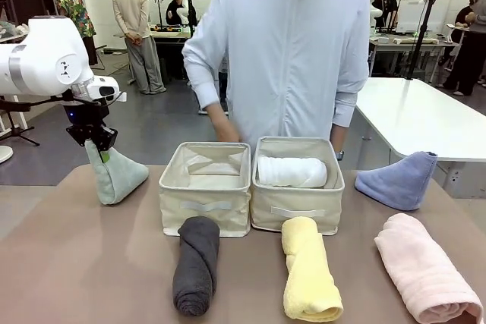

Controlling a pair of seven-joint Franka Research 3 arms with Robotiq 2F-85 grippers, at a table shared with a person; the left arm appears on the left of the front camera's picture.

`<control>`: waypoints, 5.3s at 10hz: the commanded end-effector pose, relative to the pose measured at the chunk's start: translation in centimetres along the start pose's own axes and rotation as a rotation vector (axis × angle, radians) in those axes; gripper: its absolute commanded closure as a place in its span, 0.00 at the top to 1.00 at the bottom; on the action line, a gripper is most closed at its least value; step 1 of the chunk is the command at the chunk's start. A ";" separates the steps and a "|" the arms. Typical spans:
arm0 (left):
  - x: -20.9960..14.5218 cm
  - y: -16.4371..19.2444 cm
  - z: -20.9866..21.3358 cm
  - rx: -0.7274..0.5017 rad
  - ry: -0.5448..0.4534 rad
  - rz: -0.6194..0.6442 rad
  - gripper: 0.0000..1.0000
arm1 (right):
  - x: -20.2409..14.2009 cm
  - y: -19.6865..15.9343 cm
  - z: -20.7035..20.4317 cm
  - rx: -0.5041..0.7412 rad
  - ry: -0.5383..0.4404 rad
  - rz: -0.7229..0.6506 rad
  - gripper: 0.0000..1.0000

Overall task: Sort the towels based on their folding style.
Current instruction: Pick up one triangle-folded towel and place it in the left Fabric basket.

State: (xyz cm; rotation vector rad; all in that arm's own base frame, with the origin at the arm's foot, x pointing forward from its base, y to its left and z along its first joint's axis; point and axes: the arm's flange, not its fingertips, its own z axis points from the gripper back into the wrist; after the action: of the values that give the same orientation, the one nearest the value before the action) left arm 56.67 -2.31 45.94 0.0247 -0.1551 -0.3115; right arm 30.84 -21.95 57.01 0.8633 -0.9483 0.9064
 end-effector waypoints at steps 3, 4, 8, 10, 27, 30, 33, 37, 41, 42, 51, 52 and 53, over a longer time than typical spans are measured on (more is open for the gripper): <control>-7.9 -8.2 16.5 0.050 -0.166 -0.493 0.00 | 0.2 -0.2 0.1 0.006 -0.026 0.017 1.00; -9.0 -9.8 18.4 0.087 -0.218 -0.532 0.00 | 0.2 -0.2 0.1 0.006 -0.026 0.017 1.00; -15.9 -0.1 20.2 0.040 -0.172 -0.378 0.00 | 0.2 -0.2 0.1 0.006 -0.026 0.017 1.00; -20.9 3.9 20.8 0.024 -0.211 -0.295 0.00 | 0.2 -0.2 0.1 0.006 -0.026 0.017 1.00; -14.9 -16.2 24.4 0.041 -0.122 -1.128 0.19 | 0.2 -0.2 0.1 0.006 -0.026 0.017 1.00; -9.5 -22.1 22.9 0.052 -0.076 -1.262 0.19 | 0.2 -0.2 0.1 0.006 -0.026 0.017 1.00; -5.6 -23.3 21.8 0.075 -0.062 -1.250 0.19 | 0.2 -0.2 0.1 0.006 -0.026 0.017 1.00; -0.7 -22.3 19.0 0.080 -0.089 -1.158 0.19 | 0.2 -0.2 0.1 0.006 -0.026 0.017 1.00; 2.4 -22.1 13.9 0.037 -0.083 -1.067 0.19 | 0.2 -0.2 0.1 0.006 -0.026 0.017 1.00; 2.8 -22.0 12.8 0.033 -0.086 -1.059 0.19 | 0.2 -0.2 0.1 0.006 -0.026 0.017 1.00; 3.0 -22.3 2.5 -0.124 0.031 -1.073 0.19 | 0.2 -0.2 0.1 0.006 -0.026 0.017 1.00; 2.8 -22.7 2.3 -0.133 0.038 -1.084 0.40 | 0.2 -0.2 0.1 0.006 -0.026 0.017 1.00; 2.6 -23.1 2.3 -0.139 0.040 -1.103 0.79 | 0.2 -0.2 0.1 0.006 -0.026 0.017 1.00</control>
State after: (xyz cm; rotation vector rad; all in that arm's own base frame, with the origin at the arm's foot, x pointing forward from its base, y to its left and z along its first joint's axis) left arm 51.94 -25.43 47.08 -0.0012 -0.0476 -1.3941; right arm 30.96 -22.02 56.99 0.8630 -0.9437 0.9066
